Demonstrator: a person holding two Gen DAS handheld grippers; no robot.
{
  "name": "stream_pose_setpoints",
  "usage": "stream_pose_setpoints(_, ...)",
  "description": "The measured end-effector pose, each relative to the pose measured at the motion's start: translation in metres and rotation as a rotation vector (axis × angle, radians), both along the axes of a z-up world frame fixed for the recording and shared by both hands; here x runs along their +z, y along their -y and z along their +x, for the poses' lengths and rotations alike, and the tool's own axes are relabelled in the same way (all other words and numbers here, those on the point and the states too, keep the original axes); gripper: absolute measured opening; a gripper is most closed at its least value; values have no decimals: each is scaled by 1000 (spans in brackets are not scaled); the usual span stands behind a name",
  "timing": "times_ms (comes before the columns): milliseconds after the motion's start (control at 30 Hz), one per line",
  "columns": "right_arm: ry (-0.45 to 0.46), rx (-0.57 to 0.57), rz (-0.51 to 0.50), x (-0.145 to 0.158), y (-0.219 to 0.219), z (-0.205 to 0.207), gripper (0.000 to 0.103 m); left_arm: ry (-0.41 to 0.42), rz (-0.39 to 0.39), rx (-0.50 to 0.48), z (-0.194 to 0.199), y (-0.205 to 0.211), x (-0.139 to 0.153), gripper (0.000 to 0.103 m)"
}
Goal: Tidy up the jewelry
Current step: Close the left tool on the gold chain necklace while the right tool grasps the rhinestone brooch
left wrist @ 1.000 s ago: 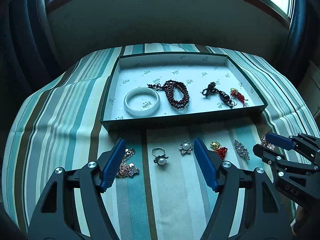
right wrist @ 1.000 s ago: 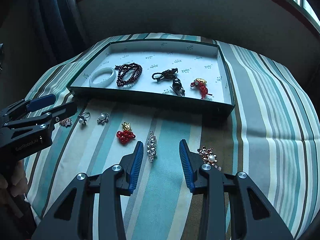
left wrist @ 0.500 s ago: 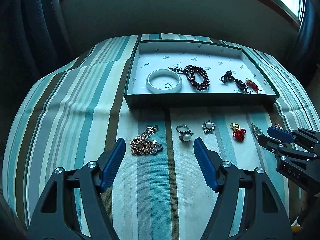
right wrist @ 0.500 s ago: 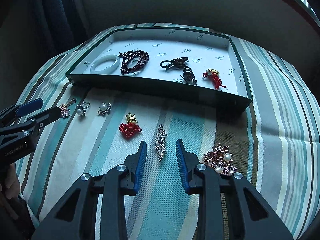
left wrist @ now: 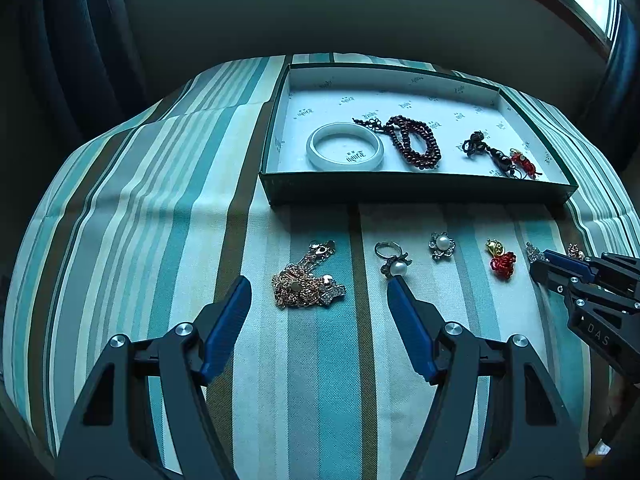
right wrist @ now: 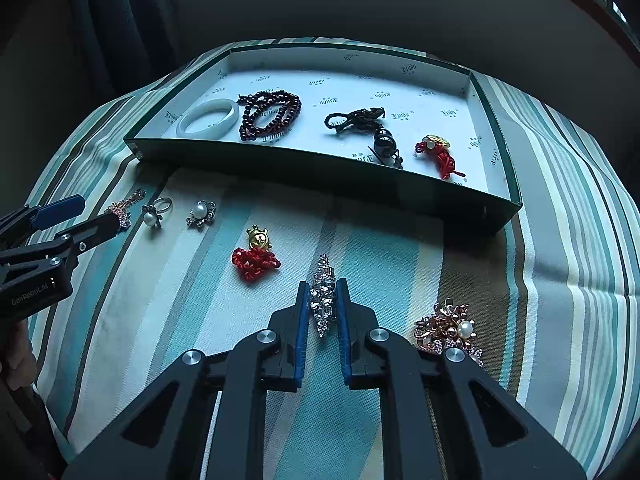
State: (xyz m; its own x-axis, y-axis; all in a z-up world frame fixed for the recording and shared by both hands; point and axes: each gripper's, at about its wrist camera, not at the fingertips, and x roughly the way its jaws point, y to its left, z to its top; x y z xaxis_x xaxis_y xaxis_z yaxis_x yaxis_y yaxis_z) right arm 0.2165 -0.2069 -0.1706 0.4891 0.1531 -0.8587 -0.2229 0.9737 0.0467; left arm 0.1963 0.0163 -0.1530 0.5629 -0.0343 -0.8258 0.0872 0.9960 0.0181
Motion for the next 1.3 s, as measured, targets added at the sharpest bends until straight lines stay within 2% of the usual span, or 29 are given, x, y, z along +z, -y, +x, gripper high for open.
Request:
stream_pose_setpoints(333, 0, -3, 3, 0, 2, 0, 13, -20, 27, 3, 7, -9, -9, 68)
stream_pose_setpoints(433, 1, -1, 3, 0, 2, 0, 13, -31, 36, 4, 10, -13, -13, 62)
stream_pose_setpoints(533, 1, -1, 5, 0, 2, 0, 13, -39, 21, 3, 13, -16, -17, 60)
stream_pose_setpoints(733, 1, 0, 5, 0, 2, 0, 13, -43, 30, -34, 15, -12, -17, 59)
stream_pose_setpoints(933, 2, 0, 5, 1, 2, 0, 13, -51, 27, -82, 16, -8, -19, 52)
stream_pose_setpoints(1033, 1, 1, 5, 1, 2, 0, 13, -58, -10, -105, 17, -9, -19, 41)
stream_pose_setpoints(1100, 1, 1, 6, 1, 2, 0, 13, -57, -13, -107, 17, -10, -19, 37)
stream_pose_setpoints(1167, 2, 0, 5, 1, 2, 0, 13, -57, -16, -117, 17, -11, -19, 25)
stream_pose_setpoints(1300, 2, 0, 5, 0, 2, 0, 13, -59, -25, -125, 17, -12, -18, 20)
